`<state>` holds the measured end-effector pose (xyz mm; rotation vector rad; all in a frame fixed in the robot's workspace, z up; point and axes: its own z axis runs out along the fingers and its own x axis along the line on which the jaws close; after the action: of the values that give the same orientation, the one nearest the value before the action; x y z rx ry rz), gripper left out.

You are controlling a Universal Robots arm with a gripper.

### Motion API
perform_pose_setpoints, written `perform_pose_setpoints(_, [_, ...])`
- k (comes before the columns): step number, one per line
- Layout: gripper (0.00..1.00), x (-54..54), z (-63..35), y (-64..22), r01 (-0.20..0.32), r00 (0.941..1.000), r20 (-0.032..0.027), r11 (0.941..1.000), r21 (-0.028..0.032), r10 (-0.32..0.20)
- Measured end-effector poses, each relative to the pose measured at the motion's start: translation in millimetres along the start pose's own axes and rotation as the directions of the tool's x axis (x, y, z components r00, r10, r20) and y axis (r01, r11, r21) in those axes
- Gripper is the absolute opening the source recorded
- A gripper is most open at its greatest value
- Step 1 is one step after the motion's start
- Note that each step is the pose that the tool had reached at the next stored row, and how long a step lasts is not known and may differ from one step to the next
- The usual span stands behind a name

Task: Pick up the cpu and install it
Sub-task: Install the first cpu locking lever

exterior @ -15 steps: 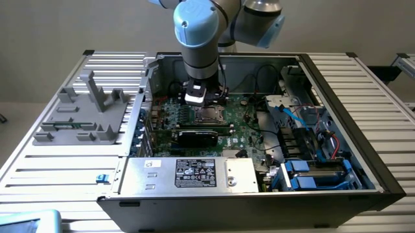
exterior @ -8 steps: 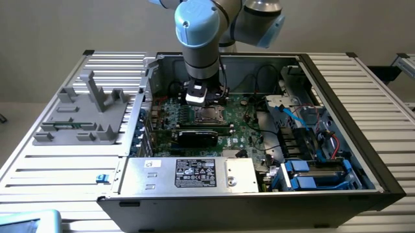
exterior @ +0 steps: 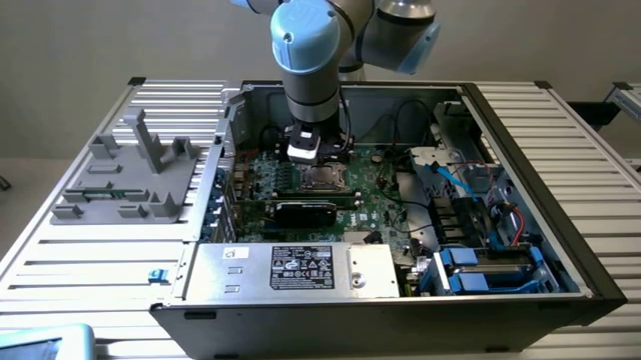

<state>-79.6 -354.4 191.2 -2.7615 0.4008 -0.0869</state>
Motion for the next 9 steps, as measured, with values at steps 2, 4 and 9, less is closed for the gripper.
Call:
perform_pose_setpoints(2, [0.12,0.3,0.1,-0.3,-0.001,1.0,-0.0003,1.0,-0.0002,0.001])
perform_pose_setpoints(4, [0.12,0.6,0.4,-0.7,-0.002,1.0,-0.0008,1.0,0.0,0.002])
perform_pose_setpoints(9, [0.12,1.9,0.7,-1.3,-0.004,1.0,-0.0016,1.0,0.0002,0.004])
